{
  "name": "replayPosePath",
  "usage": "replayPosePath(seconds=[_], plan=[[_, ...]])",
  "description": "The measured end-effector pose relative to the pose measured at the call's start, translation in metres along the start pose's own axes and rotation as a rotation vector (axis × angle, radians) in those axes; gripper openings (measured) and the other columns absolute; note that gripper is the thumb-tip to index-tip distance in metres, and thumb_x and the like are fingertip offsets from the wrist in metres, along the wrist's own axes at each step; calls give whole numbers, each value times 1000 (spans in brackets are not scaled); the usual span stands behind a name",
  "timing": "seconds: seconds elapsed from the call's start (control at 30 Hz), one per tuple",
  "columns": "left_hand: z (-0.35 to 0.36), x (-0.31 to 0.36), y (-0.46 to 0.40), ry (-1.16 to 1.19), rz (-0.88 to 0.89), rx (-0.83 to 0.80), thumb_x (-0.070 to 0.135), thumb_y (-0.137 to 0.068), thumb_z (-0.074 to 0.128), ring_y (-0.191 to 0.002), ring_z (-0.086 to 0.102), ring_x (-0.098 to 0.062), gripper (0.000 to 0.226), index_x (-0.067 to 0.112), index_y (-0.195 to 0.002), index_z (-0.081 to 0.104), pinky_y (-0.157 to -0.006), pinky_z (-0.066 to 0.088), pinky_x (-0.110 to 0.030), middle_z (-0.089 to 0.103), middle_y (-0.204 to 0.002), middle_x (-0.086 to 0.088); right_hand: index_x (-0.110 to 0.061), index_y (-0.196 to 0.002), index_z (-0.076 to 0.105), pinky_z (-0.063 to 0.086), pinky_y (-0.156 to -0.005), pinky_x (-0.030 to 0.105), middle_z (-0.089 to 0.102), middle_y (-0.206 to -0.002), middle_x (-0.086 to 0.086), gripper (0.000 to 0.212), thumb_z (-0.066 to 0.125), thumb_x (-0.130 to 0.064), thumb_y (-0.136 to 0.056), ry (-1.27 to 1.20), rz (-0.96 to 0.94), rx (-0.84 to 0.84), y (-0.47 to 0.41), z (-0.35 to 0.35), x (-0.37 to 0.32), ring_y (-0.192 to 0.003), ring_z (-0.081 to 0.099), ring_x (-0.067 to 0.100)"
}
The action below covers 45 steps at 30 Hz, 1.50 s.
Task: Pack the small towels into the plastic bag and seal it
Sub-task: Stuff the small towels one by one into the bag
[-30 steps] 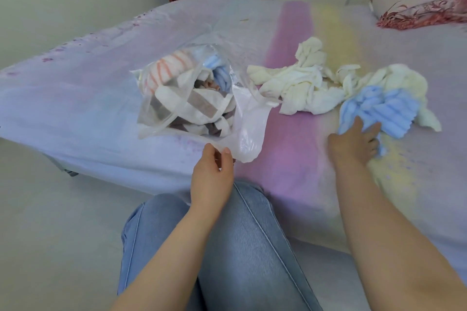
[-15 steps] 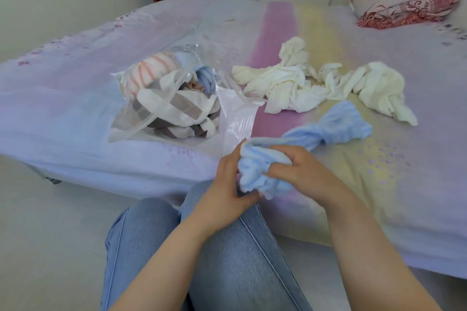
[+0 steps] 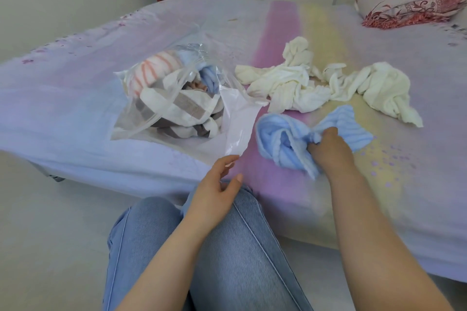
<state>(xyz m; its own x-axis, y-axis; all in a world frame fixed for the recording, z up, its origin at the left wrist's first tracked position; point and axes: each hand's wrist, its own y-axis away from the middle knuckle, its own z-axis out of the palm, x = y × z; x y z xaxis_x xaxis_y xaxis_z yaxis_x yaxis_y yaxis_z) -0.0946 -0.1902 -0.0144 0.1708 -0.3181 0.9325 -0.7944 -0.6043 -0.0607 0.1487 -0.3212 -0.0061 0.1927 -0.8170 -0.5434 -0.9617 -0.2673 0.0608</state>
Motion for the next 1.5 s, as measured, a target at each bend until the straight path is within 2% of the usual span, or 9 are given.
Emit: replayPosePath(seconds=[0.17,0.27,0.4,0.63,0.8,0.93,1.1,1.33,1.5], plan=[[4,0,6,-77,89,26,30,-96,57,-113,49,8,37,41,-128,44,-97,37,-13,51,-127,31,-5,-131,41,46,-79,34,59,-114,15,44,52,-23,-93,-18,-15,-181,18,-13,-31,-100,56,29],[-2,-5,10,-36,54,140,34,-98,51,-95,56,5,12,42,-99,60,-83,39,-9,65,-107,19,-25,-127,37,45,-62,31,58,-99,6,36,47,-23,-93,-465,-52,-271,53,-21,-46,-79,55,26],[-26,-3,12,121,-134,169,44,-100,43,-84,65,-5,58,20,-52,62,-76,41,-24,76,-82,-1,-30,-117,50,40,-56,25,61,-97,0,31,40,-13,-93,-689,-254,-270,107,-37,-73,-74,54,15],[-70,4,22,-76,-354,-82,27,-99,36,-46,49,-11,50,2,-60,55,-47,36,-18,72,-64,-4,-12,-100,59,38,-66,28,58,-85,-3,24,44,-23,-85,-735,-405,-301,146,-38,-123,-74,50,13],[-71,9,15,-233,-338,75,23,-75,53,-47,45,-13,24,8,-56,52,-47,39,-24,50,-45,2,-8,-98,65,50,-81,39,70,-94,8,35,51,-38,-89,-810,-385,-524,142,-10,-158,-86,64,21],[-54,10,18,-61,-222,273,30,-88,50,-55,51,-12,35,21,-58,67,-57,43,-31,61,-54,6,-14,-92,61,51,-78,35,63,-88,2,11,55,-23,-91,-1009,-391,-275,121,27,-207,-81,60,18],[-53,3,16,-31,-198,267,25,-94,50,-64,57,-14,44,28,-54,67,-68,50,-39,72,-71,1,-9,-128,42,36,-84,25,42,-109,0,35,49,-21,-97,-287,-671,-653,106,41,-228,-100,44,14],[-55,-1,11,36,-171,263,19,-94,51,-69,61,-8,41,25,-56,65,-75,52,-38,74,-73,8,-31,-142,30,46,-69,33,30,-141,7,57,56,-34,-92,58,-821,-40,131,13,-186,-81,60,29],[-50,2,6,50,-219,239,27,-93,47,-69,61,-12,36,22,-63,66,-73,51,-37,75,-76,3,-46,-148,-1,48,-80,36,34,-142,23,75,50,-42,-93,165,-769,-340,105,37,-193,-95,60,34]])
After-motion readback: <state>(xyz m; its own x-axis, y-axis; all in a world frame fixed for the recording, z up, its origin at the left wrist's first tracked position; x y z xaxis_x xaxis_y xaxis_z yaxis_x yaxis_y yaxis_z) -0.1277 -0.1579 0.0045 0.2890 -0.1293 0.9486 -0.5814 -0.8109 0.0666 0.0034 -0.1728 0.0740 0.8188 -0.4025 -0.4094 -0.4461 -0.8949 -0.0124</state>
